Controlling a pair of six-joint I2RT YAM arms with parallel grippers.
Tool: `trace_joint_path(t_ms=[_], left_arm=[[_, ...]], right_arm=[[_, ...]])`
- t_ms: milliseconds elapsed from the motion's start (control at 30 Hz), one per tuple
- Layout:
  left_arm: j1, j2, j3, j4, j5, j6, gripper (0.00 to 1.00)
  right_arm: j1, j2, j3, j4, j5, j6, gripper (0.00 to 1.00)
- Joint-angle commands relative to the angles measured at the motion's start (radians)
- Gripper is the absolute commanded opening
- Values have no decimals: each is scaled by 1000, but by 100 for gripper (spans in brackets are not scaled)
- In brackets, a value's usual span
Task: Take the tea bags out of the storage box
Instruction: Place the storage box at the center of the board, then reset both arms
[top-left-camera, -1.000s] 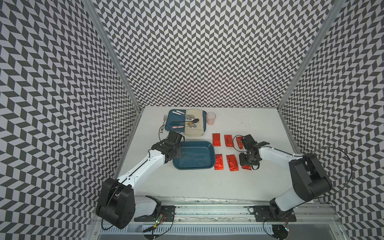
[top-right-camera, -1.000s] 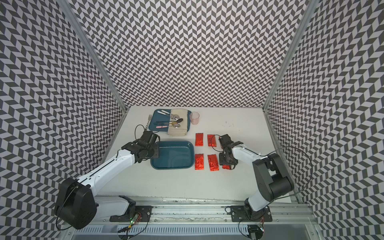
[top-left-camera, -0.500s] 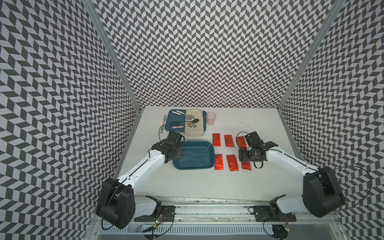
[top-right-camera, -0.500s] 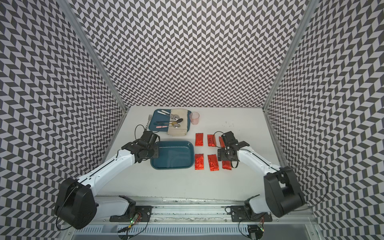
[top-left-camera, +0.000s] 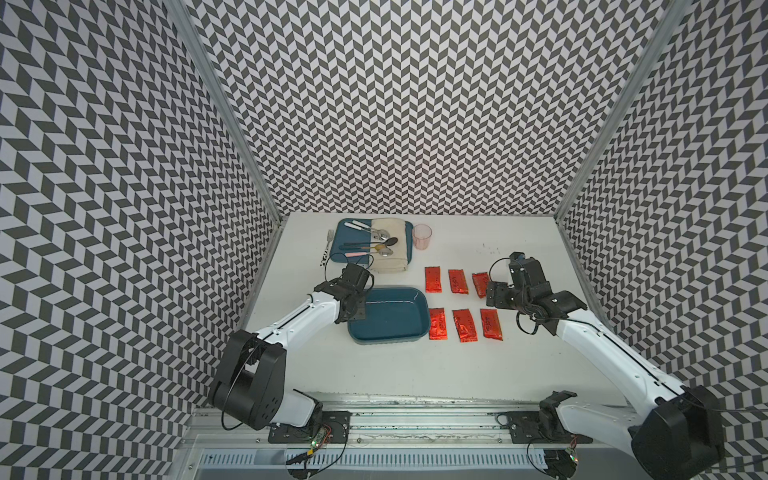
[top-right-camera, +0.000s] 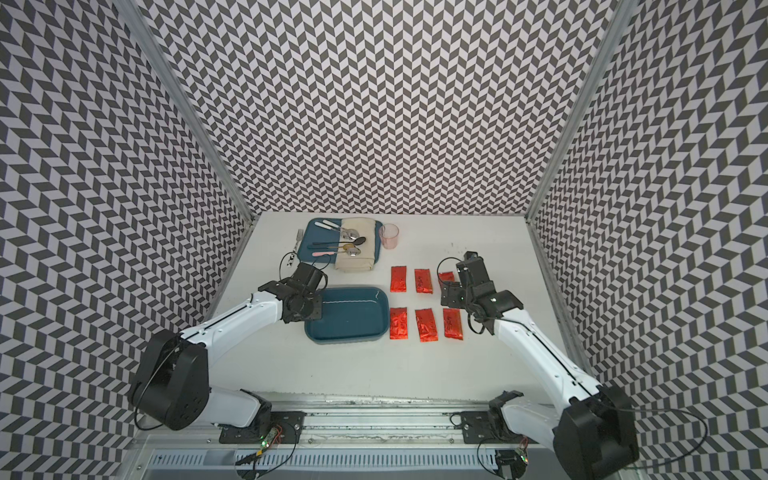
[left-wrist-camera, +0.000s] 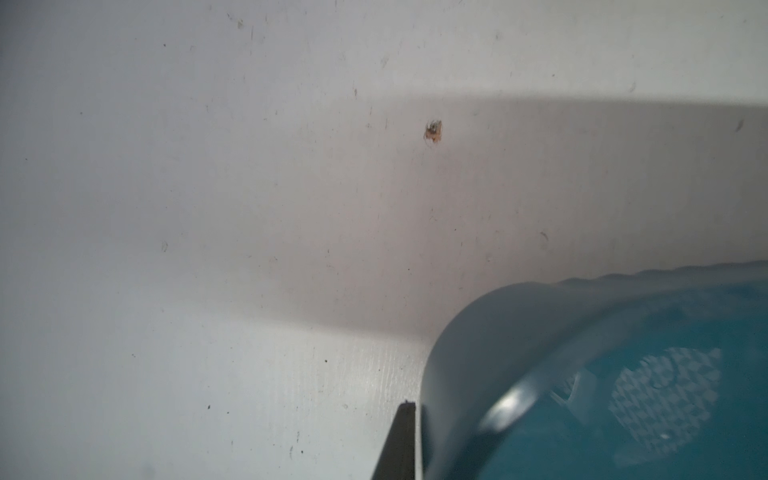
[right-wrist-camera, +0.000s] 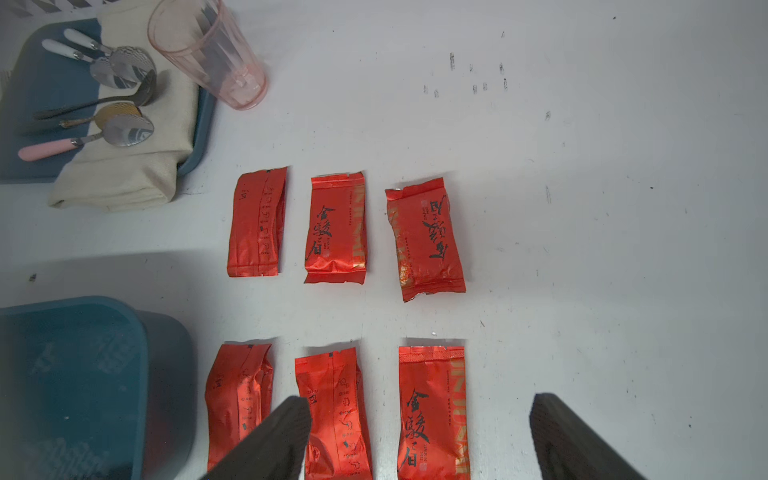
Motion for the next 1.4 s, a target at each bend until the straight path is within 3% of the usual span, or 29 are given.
trace_joint_path(t_ms=[0, 167, 233, 367, 467, 500, 533, 567, 667, 733, 833, 933, 1033, 1100, 1167, 1200, 1267, 1367], left_arm=[[23, 4, 18, 1, -12, 6, 31], [29, -3, 24, -10, -27, -1, 49], [51, -41, 37, -30, -65, -16, 63], [101, -241, 41, -5, -108, -15, 67], [102, -434, 8, 113, -200, -3, 70], [102, -503, -19, 177, -230, -5, 76], [100, -571, -66, 272, -255, -17, 91], [100, -640, -136, 368, -290, -38, 99], [99, -837, -427, 816, -256, 19, 100], [100, -891, -581, 1044, -177, 133, 100], [103, -839, -635, 1090, -284, 124, 100], [117, -710, -655, 1166, -274, 143, 100], [119, -587, -692, 1315, -283, 232, 100], [123, -525, -698, 1378, -359, 258, 100], [136, -481, -715, 1471, -323, 340, 100], [150, -452, -722, 1524, -305, 362, 100], [189, -372, -730, 1620, -241, 365, 100], [231, -175, -733, 1805, -195, 393, 100]], right_arm=[[-16, -23, -13, 50, 23, -4, 88], [-28, -23, -10, 65, 2, -9, 91], [-33, -35, 3, 64, 2, -11, 93], [-63, -102, 24, 105, 75, -30, 97], [-84, -192, -26, 258, 179, -76, 100], [-84, -230, -82, 360, 206, -91, 99], [-84, -274, -153, 465, 221, -109, 100], [-84, -304, -206, 546, 234, -116, 99], [-87, -387, -385, 755, 284, -149, 99], [-88, -418, -488, 854, 336, -165, 100], [-89, -434, -596, 961, 366, -207, 99], [-91, -398, -676, 1053, 389, -204, 99], [-99, -293, -712, 1151, 463, -196, 99], [-106, -192, -737, 1261, 454, -216, 99], [-105, -85, -744, 1416, 482, -270, 99], [-108, -55, -706, 1375, 484, -270, 100], [-134, -4, -704, 1467, 442, -287, 99], [-152, 81, -674, 1546, 452, -300, 99]])
